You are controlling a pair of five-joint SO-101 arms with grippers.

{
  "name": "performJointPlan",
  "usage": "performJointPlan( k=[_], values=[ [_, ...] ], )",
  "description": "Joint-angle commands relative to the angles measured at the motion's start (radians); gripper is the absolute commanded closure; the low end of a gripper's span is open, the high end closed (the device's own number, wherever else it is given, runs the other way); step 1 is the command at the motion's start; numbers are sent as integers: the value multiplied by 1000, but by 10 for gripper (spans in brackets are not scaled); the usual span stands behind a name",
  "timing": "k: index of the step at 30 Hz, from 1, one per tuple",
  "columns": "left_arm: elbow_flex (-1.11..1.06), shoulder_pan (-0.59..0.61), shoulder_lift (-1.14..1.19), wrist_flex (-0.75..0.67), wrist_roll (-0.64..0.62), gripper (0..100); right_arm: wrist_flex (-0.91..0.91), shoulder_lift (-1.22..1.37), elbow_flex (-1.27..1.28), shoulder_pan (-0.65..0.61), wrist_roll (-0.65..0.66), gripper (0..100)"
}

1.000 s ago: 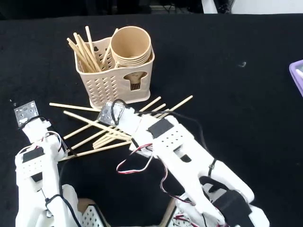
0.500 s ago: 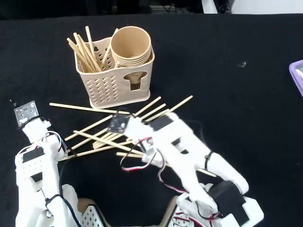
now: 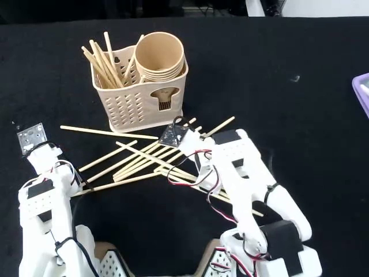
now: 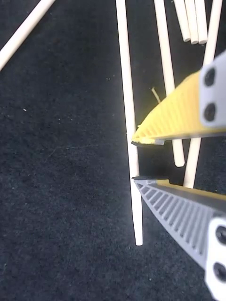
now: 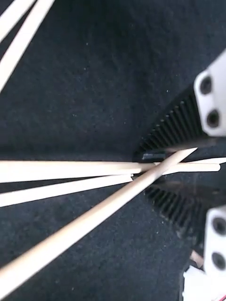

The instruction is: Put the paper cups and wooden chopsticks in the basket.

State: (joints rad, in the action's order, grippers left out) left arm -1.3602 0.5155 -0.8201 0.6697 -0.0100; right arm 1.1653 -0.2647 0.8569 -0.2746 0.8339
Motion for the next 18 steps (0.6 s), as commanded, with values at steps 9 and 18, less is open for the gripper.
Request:
performJointPlan(
  k=[9, 18],
  values=[
    [16, 4, -15, -12, -5, 866, -44, -133, 68, 18, -14, 886],
    [16, 4, -15, -12, -5, 866, -55, -222, 85, -77, -153, 809]
  ],
)
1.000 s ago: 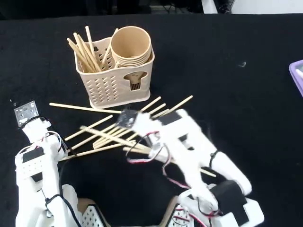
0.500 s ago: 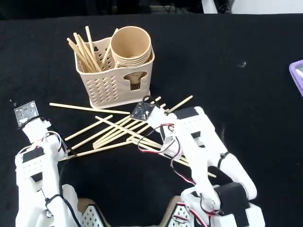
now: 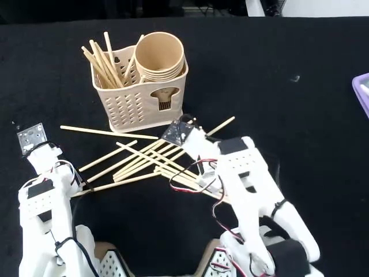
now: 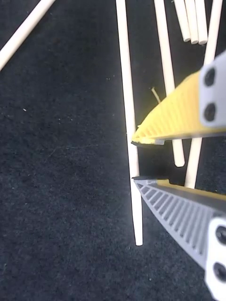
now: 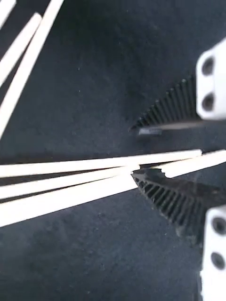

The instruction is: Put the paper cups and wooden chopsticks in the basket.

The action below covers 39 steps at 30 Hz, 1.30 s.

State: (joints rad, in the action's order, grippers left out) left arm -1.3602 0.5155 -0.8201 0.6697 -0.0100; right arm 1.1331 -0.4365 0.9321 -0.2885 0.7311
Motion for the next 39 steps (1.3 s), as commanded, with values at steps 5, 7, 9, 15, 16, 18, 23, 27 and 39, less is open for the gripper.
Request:
performJointPlan(
  k=[5, 7, 9, 15, 16, 18, 23, 27, 39],
  values=[
    [16, 4, -15, -12, -5, 866, -236, -48, 102, -163, -100, 750],
    [16, 4, -15, -12, -5, 866, -313, -48, 143, -184, -120, 762],
    [16, 4, -15, -12, -5, 866, -358, -48, 166, -195, -137, 776],
    [16, 4, -15, -12, -5, 866, -374, -48, 171, -195, -129, 787],
    [16, 4, -15, -12, -5, 866, -374, -48, 173, -195, -129, 787],
    [16, 4, -15, -12, -5, 866, -374, -47, 174, -195, -129, 787],
    [16, 4, -14, -12, -5, 866, -393, 35, 157, -195, -129, 787],
    [16, 4, -14, -12, -5, 866, -423, 159, 120, -195, -129, 787],
    [16, 4, -14, -12, -5, 866, -354, 119, 73, -193, -135, 991]
  ],
)
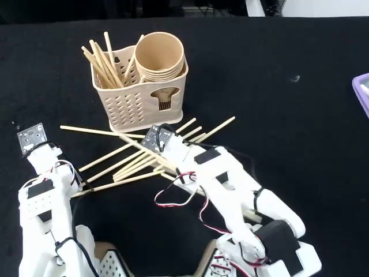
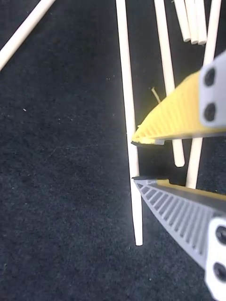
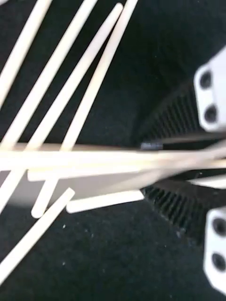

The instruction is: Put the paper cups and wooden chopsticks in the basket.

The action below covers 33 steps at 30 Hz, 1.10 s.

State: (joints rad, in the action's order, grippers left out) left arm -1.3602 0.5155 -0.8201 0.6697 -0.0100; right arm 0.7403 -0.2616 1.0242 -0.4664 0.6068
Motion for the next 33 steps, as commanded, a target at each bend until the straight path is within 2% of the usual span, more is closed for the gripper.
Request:
performJointPlan(
  k=[1, 13, 18, 23, 30, 33],
  values=[
    [16, 4, -14, -12, -5, 866, 61, -81, -24, -15, -11, 986],
    [16, 4, -15, -12, -5, 866, 308, -521, -28, -21, -11, 988],
    [16, 4, -15, -12, -5, 866, 301, -634, -53, -28, -12, 988],
    [16, 4, -15, -12, -5, 866, 301, -648, -114, -118, -20, 988],
    [16, 4, -15, -12, -5, 866, 295, -647, -366, -256, -164, 988],
    [16, 4, -14, -12, -5, 866, 209, -645, -470, -264, -224, 988]
  ],
)
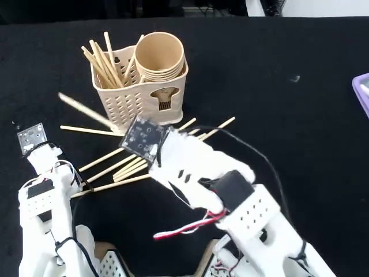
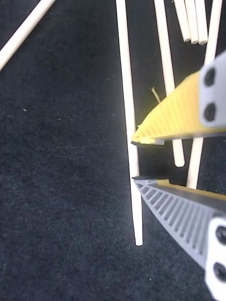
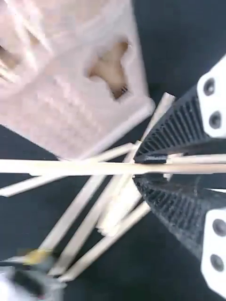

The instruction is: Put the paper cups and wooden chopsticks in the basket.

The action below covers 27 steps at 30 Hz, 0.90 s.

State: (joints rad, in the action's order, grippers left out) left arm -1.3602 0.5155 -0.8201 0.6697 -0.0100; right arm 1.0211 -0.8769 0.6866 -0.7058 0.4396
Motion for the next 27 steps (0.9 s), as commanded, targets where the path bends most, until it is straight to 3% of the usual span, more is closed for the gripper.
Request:
performJointPlan(
  k=[1, 13, 22, 27],
  values=[
    [16, 4, -14, -12, -5, 866, -121, -22, -151, -25, -78, 988],
    [16, 4, -14, -12, -5, 866, -876, 263, -269, -25, -267, 988],
    [16, 4, -12, -12, -5, 866, -905, 437, -489, -21, -344, 988],
    [16, 4, -12, -12, -5, 866, -905, 550, -549, 60, -350, 988]
  ],
)
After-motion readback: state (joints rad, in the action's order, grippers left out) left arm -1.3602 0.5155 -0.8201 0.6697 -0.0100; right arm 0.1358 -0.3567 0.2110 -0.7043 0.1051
